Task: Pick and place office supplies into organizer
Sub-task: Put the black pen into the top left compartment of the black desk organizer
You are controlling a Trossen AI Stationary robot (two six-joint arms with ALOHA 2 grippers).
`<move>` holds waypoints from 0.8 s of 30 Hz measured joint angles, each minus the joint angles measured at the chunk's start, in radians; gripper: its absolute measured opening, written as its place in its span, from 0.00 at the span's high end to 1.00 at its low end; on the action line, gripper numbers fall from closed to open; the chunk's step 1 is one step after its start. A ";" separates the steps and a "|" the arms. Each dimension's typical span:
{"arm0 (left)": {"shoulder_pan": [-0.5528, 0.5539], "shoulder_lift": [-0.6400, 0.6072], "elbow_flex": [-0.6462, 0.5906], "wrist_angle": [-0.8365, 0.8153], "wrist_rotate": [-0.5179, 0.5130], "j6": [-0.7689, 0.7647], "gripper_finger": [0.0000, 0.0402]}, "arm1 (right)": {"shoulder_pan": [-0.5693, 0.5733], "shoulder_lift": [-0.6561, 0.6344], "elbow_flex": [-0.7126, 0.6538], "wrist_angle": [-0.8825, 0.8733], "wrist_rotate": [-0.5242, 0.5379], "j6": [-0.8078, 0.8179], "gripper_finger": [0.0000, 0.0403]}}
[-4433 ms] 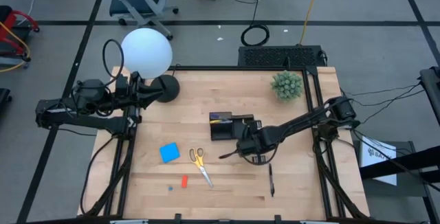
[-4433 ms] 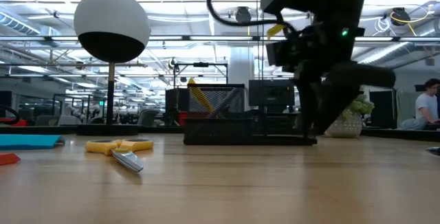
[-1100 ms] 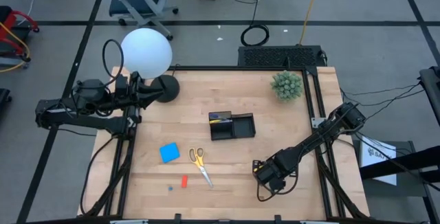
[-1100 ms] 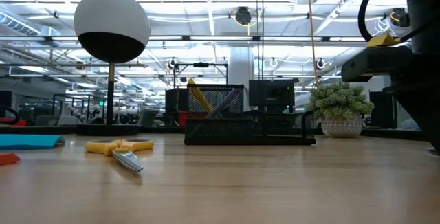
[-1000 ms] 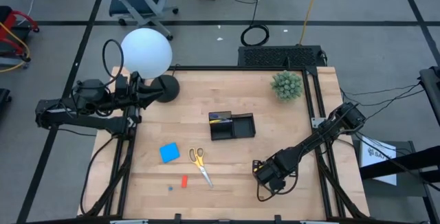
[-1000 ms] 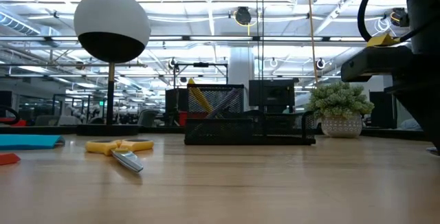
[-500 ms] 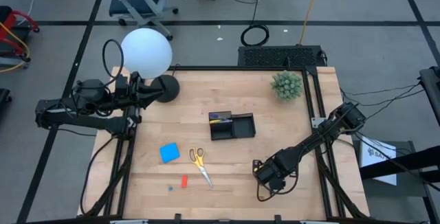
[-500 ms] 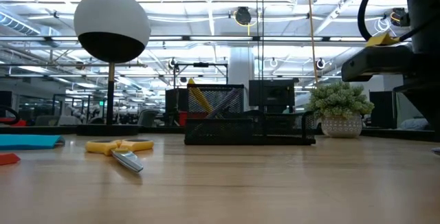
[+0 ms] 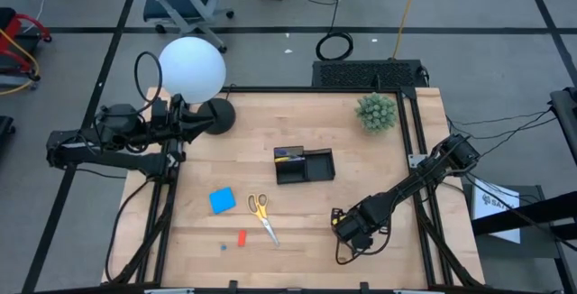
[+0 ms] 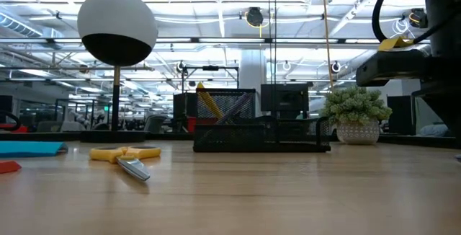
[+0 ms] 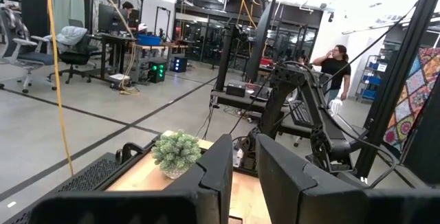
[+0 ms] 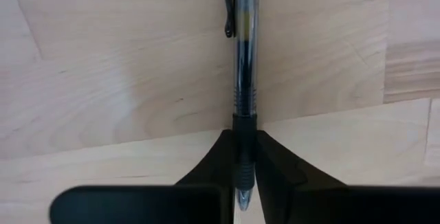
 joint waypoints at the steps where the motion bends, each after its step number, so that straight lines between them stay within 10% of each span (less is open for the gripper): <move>1: 0.000 0.000 0.000 0.000 0.000 0.000 0.82 | -0.002 -0.001 0.005 0.002 0.002 0.000 0.94; 24: 0.000 0.000 0.000 0.000 0.000 0.000 0.82 | -0.174 -0.061 0.014 0.139 0.273 0.237 0.94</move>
